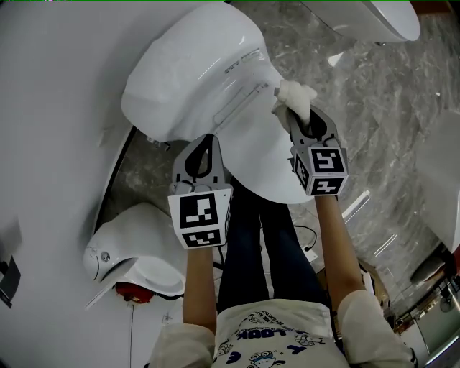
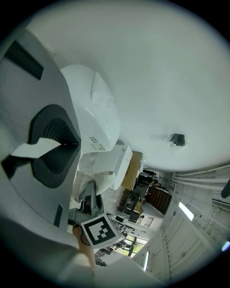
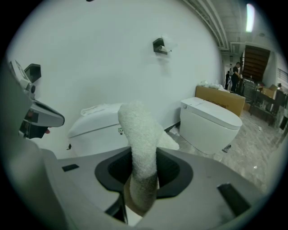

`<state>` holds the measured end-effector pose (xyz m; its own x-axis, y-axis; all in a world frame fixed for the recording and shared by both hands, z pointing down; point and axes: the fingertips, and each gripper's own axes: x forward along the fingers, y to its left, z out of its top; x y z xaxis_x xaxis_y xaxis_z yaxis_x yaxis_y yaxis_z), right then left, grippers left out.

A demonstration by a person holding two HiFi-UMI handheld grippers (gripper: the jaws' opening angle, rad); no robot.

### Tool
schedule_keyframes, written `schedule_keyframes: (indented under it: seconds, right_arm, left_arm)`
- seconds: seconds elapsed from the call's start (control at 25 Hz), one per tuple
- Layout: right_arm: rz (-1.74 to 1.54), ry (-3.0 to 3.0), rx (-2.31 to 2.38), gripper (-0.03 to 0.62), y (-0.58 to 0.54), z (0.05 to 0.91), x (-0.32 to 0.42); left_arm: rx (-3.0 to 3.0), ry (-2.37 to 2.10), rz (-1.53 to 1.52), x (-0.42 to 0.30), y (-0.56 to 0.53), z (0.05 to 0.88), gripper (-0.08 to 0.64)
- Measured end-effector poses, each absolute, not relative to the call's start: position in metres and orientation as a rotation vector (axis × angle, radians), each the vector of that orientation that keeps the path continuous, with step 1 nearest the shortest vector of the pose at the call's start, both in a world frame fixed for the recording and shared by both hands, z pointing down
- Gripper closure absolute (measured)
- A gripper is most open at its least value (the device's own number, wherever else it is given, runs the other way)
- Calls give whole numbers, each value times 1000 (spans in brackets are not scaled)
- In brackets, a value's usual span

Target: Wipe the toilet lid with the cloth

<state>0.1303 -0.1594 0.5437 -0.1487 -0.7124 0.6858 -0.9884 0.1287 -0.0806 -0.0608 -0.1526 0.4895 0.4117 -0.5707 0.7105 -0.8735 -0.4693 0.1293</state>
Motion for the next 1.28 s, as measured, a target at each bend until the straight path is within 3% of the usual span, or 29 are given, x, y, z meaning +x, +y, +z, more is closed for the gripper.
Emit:
schedule_keyframes:
  seconds: [1.28]
  right_arm:
    - [864,-1802,1400,472,-166,713,123]
  left_arm:
    - [2115,-1143,879,-33,-104,567,555]
